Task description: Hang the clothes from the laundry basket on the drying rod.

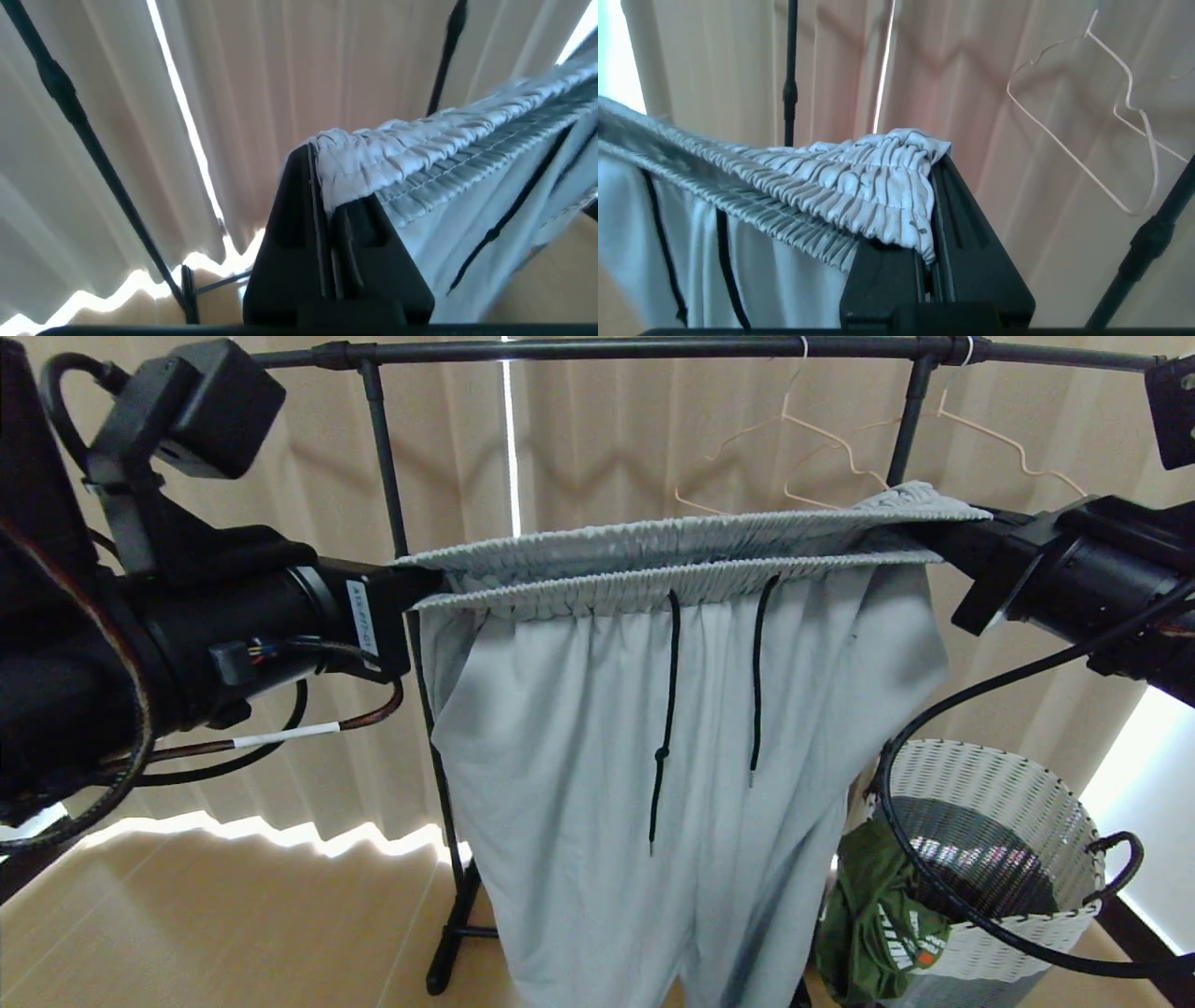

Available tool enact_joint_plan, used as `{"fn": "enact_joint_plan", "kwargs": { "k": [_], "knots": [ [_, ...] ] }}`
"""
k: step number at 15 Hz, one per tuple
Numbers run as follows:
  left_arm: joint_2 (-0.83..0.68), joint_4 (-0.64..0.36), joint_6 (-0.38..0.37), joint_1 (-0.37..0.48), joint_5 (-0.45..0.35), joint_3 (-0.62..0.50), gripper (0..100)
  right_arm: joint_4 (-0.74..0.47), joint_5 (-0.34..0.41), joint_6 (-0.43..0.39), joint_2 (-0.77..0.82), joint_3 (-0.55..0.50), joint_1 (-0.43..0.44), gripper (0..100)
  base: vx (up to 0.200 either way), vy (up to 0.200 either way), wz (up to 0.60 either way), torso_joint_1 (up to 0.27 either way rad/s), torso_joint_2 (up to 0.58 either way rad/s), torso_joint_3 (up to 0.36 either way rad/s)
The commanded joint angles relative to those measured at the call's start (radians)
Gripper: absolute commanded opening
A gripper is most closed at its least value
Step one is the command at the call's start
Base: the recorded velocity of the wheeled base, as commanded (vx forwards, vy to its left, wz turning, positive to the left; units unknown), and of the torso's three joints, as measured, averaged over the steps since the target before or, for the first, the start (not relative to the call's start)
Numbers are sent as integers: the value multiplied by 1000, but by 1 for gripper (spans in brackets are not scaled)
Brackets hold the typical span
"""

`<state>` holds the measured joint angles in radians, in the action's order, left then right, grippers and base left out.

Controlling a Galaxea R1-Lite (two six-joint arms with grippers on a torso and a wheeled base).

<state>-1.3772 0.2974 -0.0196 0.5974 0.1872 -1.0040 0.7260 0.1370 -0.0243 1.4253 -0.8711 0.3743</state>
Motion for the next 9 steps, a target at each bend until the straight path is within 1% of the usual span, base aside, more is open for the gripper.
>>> {"fn": "enact_joint_plan", "kwargs": {
  "k": [1,3,4,5,6,7,9],
  "knots": [
    [30,-3,0,8,0,-25,0,-13,-5,-3,-28,12,-8,0,0,0,0,0,0,0],
    [26,-4,-2,10,-3,-34,0,-53,-5,-5,-69,21,-32,0,0,0,0,0,0,0],
    [-2,-3,-3,19,-5,-42,0,-161,4,-5,-155,18,-35,0,0,0,0,0,0,0],
    [-19,-3,-3,21,-6,-51,0,-200,7,-2,-189,15,-35,0,0,0,0,0,0,0],
    [-59,-1,-2,22,-6,-91,0,-280,24,0,-243,17,-35,0,0,0,0,0,0,0],
    [-86,-1,-2,22,-6,-125,0,-318,69,3,-273,23,-32,0,0,0,0,0,0,0],
    [-121,-1,-2,21,-6,-166,0,-341,147,33,-309,38,-28,0,0,0,0,0,0,0]
  ]
}}
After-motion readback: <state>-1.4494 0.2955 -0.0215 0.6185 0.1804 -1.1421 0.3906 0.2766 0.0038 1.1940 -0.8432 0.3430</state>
